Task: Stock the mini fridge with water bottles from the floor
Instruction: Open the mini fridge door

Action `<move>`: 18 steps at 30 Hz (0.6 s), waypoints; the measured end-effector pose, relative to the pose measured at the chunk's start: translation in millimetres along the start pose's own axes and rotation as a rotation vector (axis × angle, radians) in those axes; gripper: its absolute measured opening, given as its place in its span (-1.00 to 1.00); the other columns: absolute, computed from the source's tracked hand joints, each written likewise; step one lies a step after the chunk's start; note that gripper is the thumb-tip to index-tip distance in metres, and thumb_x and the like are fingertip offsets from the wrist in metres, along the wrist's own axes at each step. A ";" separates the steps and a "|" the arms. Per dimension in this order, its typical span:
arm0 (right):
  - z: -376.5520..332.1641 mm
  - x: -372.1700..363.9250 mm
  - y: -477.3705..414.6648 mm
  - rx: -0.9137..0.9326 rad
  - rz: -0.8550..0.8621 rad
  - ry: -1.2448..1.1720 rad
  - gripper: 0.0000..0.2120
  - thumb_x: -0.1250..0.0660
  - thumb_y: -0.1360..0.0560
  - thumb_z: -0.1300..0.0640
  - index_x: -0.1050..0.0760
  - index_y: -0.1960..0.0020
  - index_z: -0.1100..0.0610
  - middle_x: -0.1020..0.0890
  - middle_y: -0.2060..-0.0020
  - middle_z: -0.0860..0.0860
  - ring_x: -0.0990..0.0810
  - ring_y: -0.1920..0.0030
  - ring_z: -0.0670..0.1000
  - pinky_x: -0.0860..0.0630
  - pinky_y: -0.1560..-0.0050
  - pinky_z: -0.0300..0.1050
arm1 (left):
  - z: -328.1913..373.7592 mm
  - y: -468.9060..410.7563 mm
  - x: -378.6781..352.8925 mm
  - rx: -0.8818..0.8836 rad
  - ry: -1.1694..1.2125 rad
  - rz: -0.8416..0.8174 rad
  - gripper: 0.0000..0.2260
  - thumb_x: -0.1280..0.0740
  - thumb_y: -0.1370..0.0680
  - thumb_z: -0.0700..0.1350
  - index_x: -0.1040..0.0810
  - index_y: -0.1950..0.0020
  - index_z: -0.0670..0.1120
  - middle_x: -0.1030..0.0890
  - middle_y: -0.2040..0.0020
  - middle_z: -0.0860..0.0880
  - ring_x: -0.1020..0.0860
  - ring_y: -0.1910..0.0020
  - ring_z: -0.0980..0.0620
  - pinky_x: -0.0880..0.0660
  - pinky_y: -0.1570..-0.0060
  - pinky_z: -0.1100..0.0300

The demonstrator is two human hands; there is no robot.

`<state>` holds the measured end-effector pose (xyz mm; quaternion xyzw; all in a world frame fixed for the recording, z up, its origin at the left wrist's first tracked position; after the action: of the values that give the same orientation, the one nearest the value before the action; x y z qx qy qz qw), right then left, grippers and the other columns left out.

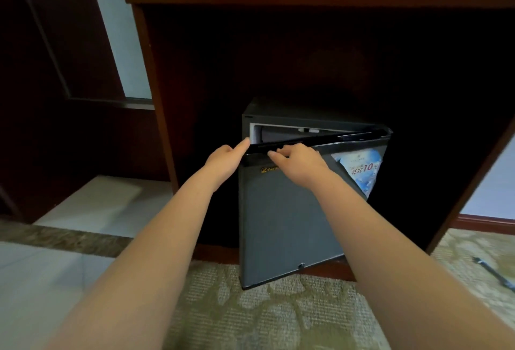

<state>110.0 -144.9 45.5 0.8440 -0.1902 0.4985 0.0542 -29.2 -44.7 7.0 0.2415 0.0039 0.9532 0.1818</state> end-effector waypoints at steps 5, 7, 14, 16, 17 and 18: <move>13.5 10.7 52.0 -0.055 0.054 0.031 -0.56 -0.04 -0.62 -0.17 -0.57 0.02 0.10 -0.59 -0.15 0.08 -0.43 -0.30 0.11 -0.25 -0.40 0.17 | 6.1 54.3 -7.6 -0.033 -0.044 -0.024 -0.44 -0.08 -0.57 0.24 -0.42 -0.37 -0.14 -0.45 -0.36 -0.06 -0.41 -0.34 -0.08 -0.35 -0.30 -0.01; 19.3 13.5 72.2 -0.076 0.077 0.064 -0.55 -0.03 -0.61 -0.18 -0.51 0.14 0.09 -0.56 -0.15 0.09 -0.40 -0.33 0.13 -0.24 -0.39 0.20 | 9.1 75.2 -14.8 -0.056 -0.049 -0.040 -0.53 -0.09 -0.59 0.20 -0.51 -0.18 -0.15 -0.52 -0.25 -0.06 -0.47 -0.26 -0.06 -0.38 -0.17 0.05; 48.3 20.4 134.8 -0.177 0.171 -0.064 -0.38 -0.04 -0.60 -0.21 -0.29 -0.42 0.25 -0.30 -0.44 0.12 -0.30 -0.41 0.14 -0.31 -0.35 0.10 | 31.3 138.3 -49.2 -0.106 -0.026 -0.078 -0.53 -0.07 -0.61 0.15 -0.59 0.02 -0.19 -0.67 0.00 -0.14 -0.61 -0.02 -0.07 -0.46 0.02 0.09; 60.0 26.1 152.2 -0.217 0.213 -0.159 -0.35 -0.05 -0.61 -0.20 -0.17 -0.50 0.25 -0.25 -0.48 0.13 -0.30 -0.43 0.15 -0.34 -0.28 0.02 | 35.5 152.5 -63.7 -0.102 -0.007 -0.123 -0.54 -0.05 -0.61 0.16 -0.57 -0.03 -0.18 -0.69 0.05 -0.14 -0.63 0.03 -0.05 -0.47 -0.04 0.06; 66.4 29.6 161.1 -0.232 0.237 -0.190 -0.33 -0.07 -0.60 -0.20 -0.11 -0.52 0.23 -0.23 -0.49 0.12 -0.30 -0.43 0.15 -0.36 -0.25 0.00 | 37.1 159.1 -72.4 -0.094 -0.001 -0.159 -0.53 -0.04 -0.61 0.17 -0.57 -0.03 -0.16 -0.69 0.08 -0.12 -0.63 0.04 -0.04 -0.46 -0.11 0.03; 73.1 33.6 170.3 -0.242 0.271 -0.207 -0.31 -0.08 -0.59 -0.21 -0.08 -0.54 0.21 -0.22 -0.50 0.11 -0.31 -0.43 0.14 -0.38 -0.21 -0.02 | 39.4 165.8 -81.7 -0.085 0.000 -0.198 -0.51 -0.02 -0.61 0.17 -0.58 -0.01 -0.15 -0.70 0.11 -0.11 -0.64 0.04 -0.03 -0.45 -0.15 0.01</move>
<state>120.6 -331.4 21.4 0.8447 -0.3651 0.3854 0.0680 -1.3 -231.1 20.1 0.2319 -0.0128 0.9299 0.2854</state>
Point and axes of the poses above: each hand's wrist, its own y-axis away from the middle knuckle, its own x-axis out of the back of the hand, z = x × y, the point moved 9 cm from there along -y, towards the middle knuckle
